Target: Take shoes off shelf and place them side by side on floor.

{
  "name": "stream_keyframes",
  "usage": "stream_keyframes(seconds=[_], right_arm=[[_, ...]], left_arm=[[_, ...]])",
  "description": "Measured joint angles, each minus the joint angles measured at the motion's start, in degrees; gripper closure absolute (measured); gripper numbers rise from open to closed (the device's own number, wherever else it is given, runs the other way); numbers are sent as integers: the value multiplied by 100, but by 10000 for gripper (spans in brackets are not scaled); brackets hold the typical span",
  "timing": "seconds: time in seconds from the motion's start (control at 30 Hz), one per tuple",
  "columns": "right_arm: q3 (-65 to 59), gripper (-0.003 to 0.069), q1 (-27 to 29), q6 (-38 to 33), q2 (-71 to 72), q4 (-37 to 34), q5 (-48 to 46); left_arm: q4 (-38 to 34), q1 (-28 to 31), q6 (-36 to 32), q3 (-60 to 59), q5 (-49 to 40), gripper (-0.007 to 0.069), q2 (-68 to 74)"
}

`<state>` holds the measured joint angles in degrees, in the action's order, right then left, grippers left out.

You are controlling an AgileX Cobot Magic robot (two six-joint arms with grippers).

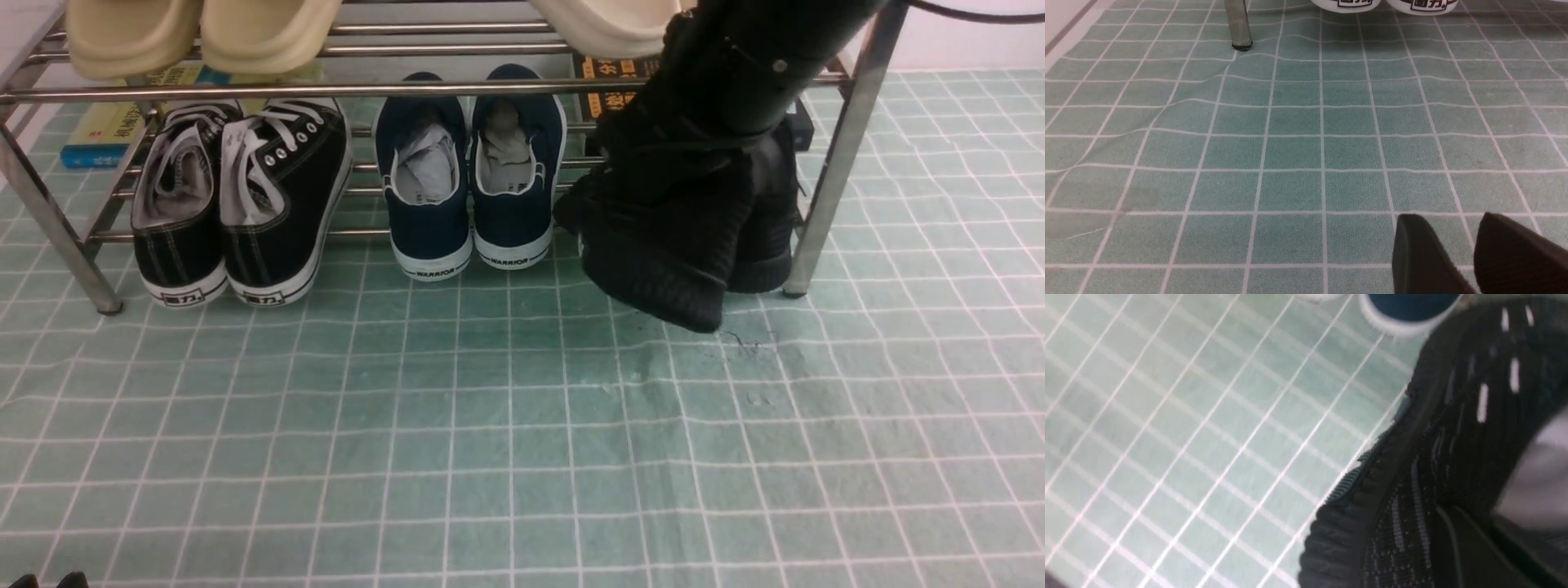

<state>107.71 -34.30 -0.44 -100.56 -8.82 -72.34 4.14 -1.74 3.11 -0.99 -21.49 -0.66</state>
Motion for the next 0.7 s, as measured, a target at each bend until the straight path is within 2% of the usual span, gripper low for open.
stream_keyframes(seconds=[0.13,0.33,0.7], right_arm=[[-923,650,-334,5,753,-5,-6],[-1589,650,-682,-38,1136,78,-17],[-1707,648,-795,140,556,1329,134]], left_arm=[[0,0,0,0,0,383,0],[0,0,0,0,0,383,0],[0,0,0,0,0,383,0]])
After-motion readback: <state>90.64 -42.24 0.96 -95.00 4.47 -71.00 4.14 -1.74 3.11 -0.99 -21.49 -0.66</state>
